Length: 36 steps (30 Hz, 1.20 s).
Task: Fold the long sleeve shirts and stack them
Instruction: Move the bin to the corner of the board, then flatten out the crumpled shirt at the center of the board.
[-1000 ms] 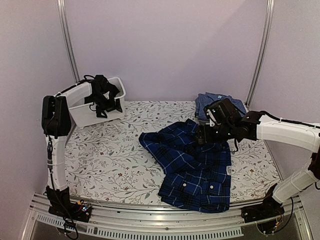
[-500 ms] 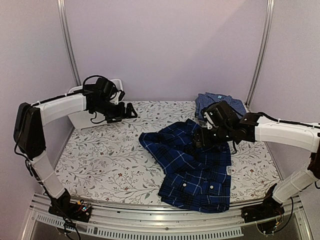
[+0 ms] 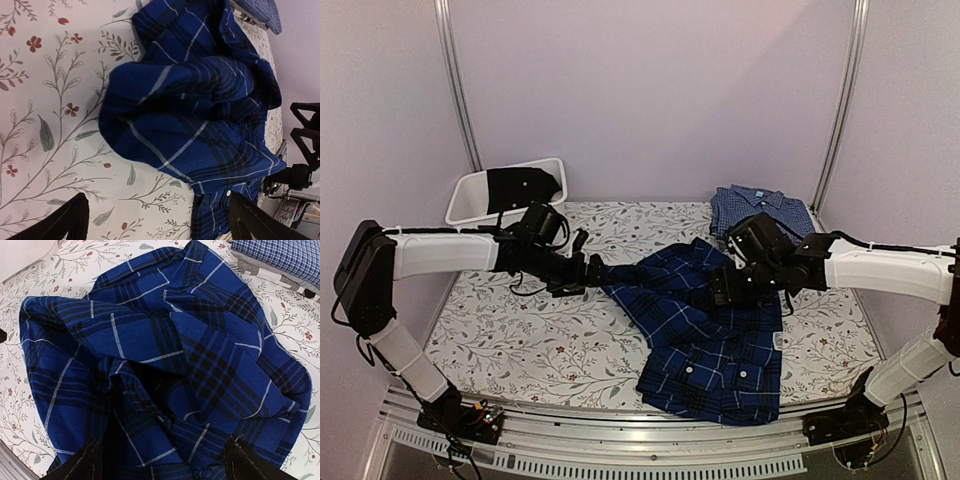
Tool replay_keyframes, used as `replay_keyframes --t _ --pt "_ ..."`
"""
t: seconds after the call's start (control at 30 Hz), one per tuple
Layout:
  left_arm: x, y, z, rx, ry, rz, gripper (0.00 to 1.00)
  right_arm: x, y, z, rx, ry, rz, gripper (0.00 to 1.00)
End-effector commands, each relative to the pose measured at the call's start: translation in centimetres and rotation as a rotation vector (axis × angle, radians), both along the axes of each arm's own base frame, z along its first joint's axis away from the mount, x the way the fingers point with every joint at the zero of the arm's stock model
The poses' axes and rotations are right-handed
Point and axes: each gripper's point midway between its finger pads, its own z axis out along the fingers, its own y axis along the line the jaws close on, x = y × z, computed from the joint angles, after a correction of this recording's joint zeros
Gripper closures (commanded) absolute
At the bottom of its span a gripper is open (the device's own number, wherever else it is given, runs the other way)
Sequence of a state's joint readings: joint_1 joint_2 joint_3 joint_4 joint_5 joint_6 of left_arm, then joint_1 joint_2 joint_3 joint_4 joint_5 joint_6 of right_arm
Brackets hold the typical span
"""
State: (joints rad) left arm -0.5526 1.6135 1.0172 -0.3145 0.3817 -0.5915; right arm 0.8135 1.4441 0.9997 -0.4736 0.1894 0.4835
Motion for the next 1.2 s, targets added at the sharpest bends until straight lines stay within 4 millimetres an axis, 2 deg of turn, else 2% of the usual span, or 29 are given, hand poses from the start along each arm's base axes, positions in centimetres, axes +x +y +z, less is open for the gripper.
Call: replay_keyframes --t 0.0,0.13,0.23,0.47,0.53,0.63,0.7,0.8,0.87,0.97,1.07,1.17 --pt "-1.5 -3.9 0.3 -0.110 0.017 -0.013 0.05 0.3 -1.1 -1.3 -0.046 -0.002 -0.065 0.18" --pt "-2.7 -5.8 -2.0 -0.116 0.079 -0.004 0.12 0.9 -2.0 -1.8 -0.060 -0.009 -0.129 0.21" --pt "-3.5 -7.3 -3.0 -0.143 0.105 -0.015 0.18 1.2 -2.5 -2.8 -0.046 0.006 -0.161 0.23" --pt "-3.6 -11.0 -3.6 -0.238 0.095 -0.033 0.28 2.7 -2.3 -4.5 -0.015 -0.002 -0.201 0.27" --pt "-3.4 -11.4 -3.6 -0.254 0.088 -0.025 0.38 3.4 -2.6 -4.9 -0.013 -0.005 -0.225 0.27" --pt "-3.2 -11.4 -3.7 -0.249 0.079 -0.012 0.62 4.2 -3.4 -5.4 -0.022 -0.016 -0.268 0.34" --pt "-3.1 -10.8 -3.7 -0.223 0.068 0.001 0.79 4.6 -3.9 -5.2 -0.023 -0.028 -0.289 0.42" --pt "-2.7 -9.0 -3.7 -0.160 0.044 0.027 0.99 4.8 -4.1 -4.5 -0.025 -0.042 -0.292 0.63" --pt "-2.7 -7.6 -3.4 -0.135 0.030 0.043 1.00 4.7 -4.4 -4.2 -0.039 -0.047 -0.292 0.77" --pt "-2.4 -5.3 -2.6 -0.100 0.004 0.074 1.00 4.6 -5.1 -3.3 -0.066 -0.061 -0.301 0.90" --pt "-2.5 -2.4 -2.3 -0.037 -0.003 0.108 1.00 4.7 -5.7 -1.8 -0.084 -0.089 -0.307 0.96" --pt "-1.9 0.4 -1.7 -0.015 -0.023 0.146 1.00 5.2 -6.5 -0.3 -0.110 -0.120 -0.318 0.98"
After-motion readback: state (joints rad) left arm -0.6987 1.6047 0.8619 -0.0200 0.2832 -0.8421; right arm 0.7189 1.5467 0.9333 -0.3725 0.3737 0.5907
